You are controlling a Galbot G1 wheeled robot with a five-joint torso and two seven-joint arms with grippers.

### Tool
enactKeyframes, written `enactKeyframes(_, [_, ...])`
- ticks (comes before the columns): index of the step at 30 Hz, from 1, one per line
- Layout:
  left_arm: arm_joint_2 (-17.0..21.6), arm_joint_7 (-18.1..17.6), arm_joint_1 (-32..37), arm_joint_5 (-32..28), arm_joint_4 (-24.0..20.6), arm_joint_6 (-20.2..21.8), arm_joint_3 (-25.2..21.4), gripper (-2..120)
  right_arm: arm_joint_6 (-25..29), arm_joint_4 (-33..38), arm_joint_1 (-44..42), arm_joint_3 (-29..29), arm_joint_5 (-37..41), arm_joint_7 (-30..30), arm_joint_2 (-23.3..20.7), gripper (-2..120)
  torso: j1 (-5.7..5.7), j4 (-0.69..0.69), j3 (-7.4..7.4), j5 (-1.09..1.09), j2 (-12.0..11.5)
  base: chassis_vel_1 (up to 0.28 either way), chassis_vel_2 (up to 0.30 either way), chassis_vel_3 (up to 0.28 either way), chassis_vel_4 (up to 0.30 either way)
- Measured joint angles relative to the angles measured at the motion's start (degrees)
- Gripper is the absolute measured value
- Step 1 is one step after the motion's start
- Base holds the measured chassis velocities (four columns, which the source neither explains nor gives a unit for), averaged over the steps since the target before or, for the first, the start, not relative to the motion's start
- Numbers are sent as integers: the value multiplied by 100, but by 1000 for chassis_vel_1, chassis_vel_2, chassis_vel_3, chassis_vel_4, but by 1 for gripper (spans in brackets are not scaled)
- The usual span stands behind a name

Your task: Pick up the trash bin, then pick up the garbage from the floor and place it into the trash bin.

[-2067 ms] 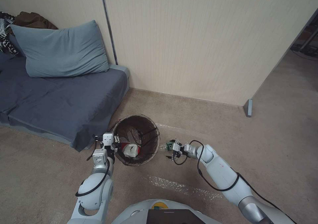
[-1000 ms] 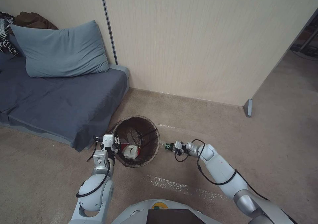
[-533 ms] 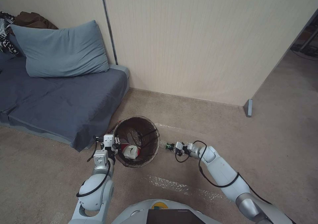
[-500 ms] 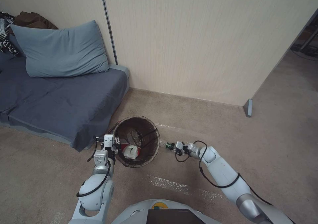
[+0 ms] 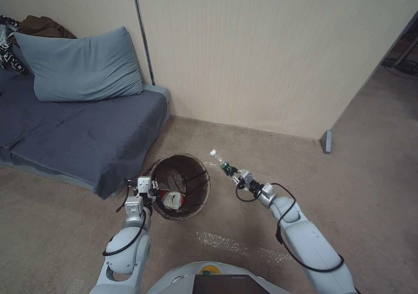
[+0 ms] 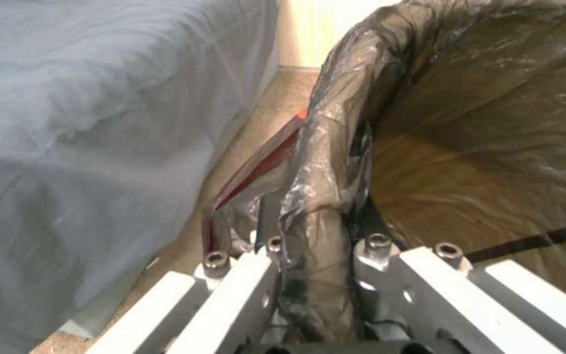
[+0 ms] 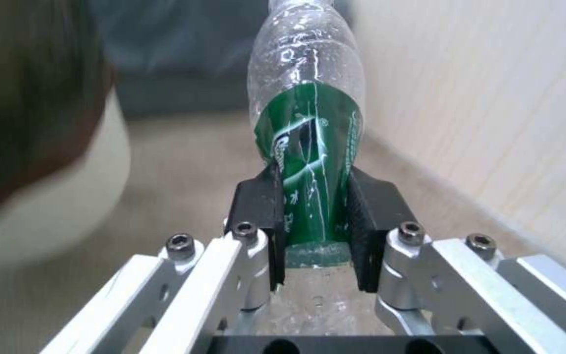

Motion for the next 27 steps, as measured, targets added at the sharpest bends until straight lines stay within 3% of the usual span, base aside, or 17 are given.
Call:
enactKeyframes(4, [22,-4,-18,-44,37,0,13,3,-2,1153,-599,276,740,28,-162,18,0,-2,0,-2,0,0,0,0,0])
enactKeyframes(9, [42,-25,-16,-83,55,13,65,3,0,2001,-912,323,1388,-185,-187,18,0,0,0,-2,0,0,0,0,0])
enactKeyframes(15, [56,-60,-16,-161,34,91,110,3,-259,3077,-1151,-169,1995,-136,-180,18,0,0,0,-2,0,0,0,0,0])
enactKeyframes(19, [71,-70,-3,-195,-1,130,127,3,-452,3407,-1214,-847,2084,255,-218,18,0,1,0,-2,0,0,0,0,0])
enactKeyframes(27, [65,-82,31,-195,-28,150,151,3,-560,3242,-1173,-1734,1873,605,-302,18,0,1,0,-1,0,0,0,0,0])
